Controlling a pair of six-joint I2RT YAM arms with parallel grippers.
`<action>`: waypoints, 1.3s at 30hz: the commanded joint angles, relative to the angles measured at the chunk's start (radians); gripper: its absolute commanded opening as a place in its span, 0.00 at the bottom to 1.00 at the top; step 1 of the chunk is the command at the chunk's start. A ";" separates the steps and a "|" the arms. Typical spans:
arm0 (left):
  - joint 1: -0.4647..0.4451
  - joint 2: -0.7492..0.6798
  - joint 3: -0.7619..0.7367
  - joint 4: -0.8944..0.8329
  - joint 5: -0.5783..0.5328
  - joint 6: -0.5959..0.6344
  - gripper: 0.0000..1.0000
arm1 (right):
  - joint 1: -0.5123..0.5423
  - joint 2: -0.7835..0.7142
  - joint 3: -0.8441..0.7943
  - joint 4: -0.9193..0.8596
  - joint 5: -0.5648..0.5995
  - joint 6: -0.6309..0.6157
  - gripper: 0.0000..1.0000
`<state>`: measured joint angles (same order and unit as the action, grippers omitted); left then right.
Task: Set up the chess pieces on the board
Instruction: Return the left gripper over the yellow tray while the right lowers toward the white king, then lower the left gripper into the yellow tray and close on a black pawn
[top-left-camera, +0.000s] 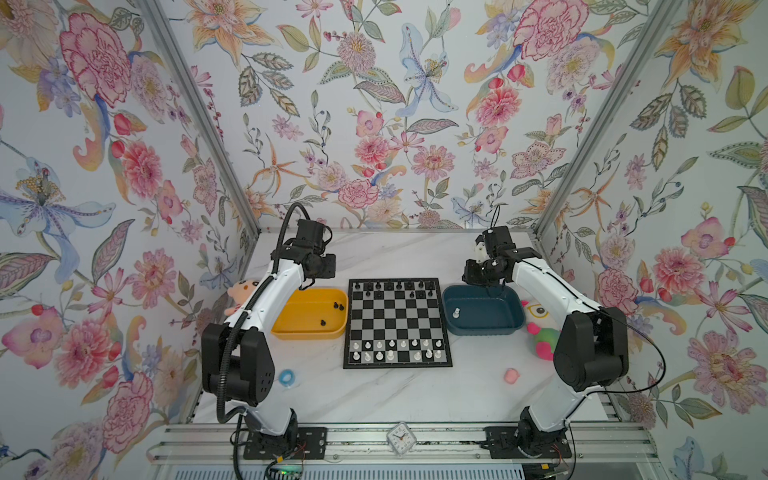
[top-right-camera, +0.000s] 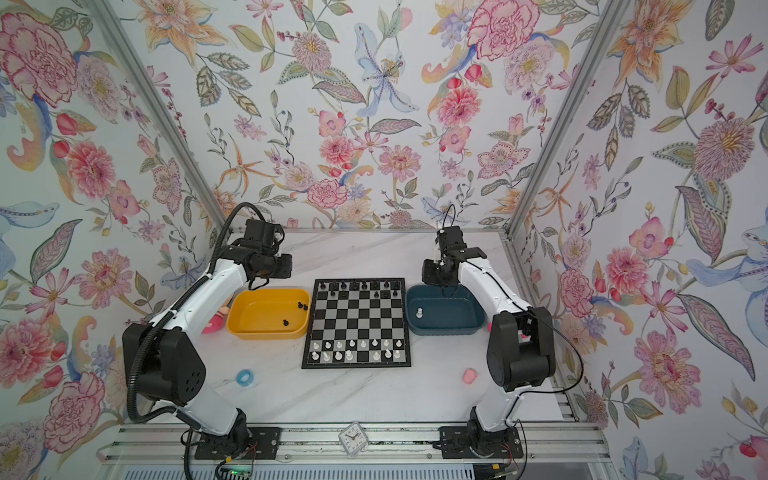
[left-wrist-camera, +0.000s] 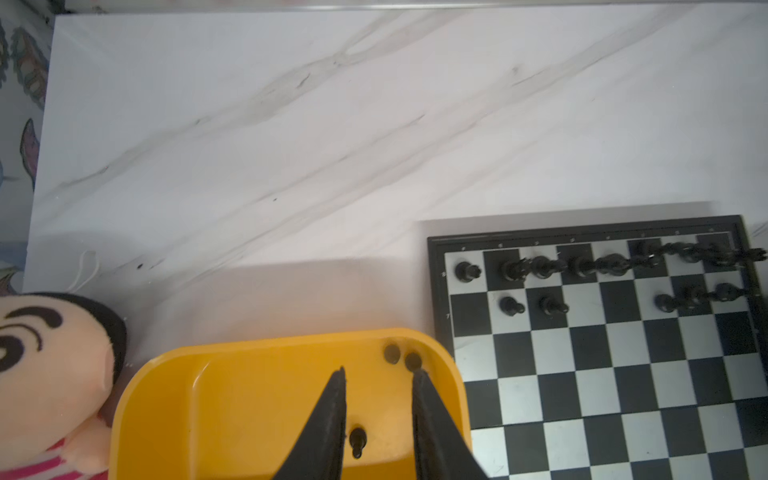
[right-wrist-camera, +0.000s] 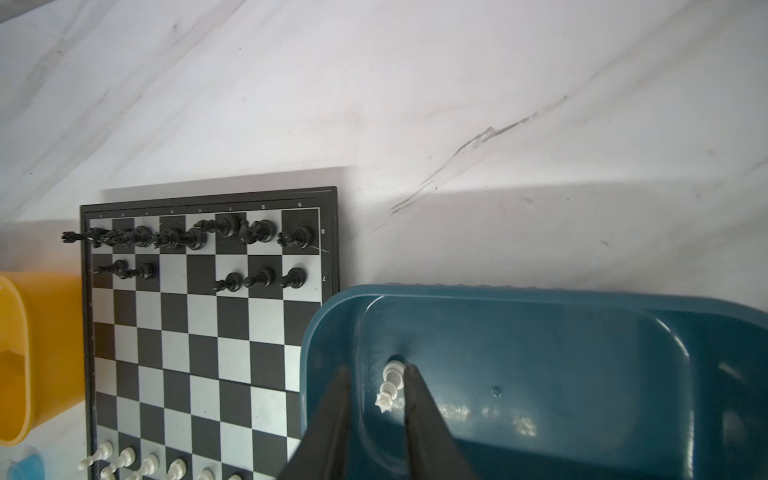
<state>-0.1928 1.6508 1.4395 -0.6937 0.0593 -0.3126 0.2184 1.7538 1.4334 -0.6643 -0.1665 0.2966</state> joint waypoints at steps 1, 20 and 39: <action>-0.006 0.022 -0.020 -0.125 -0.007 0.039 0.30 | -0.005 0.057 0.066 -0.084 0.016 0.017 0.24; 0.033 0.094 -0.263 -0.099 0.079 0.018 0.31 | -0.005 0.114 0.084 -0.101 0.006 -0.004 0.23; 0.047 0.136 -0.307 -0.021 0.083 0.000 0.25 | -0.005 0.085 0.065 -0.099 0.021 -0.005 0.23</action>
<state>-0.1558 1.7645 1.1496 -0.7174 0.1280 -0.3035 0.2153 1.8721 1.5089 -0.7444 -0.1642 0.3019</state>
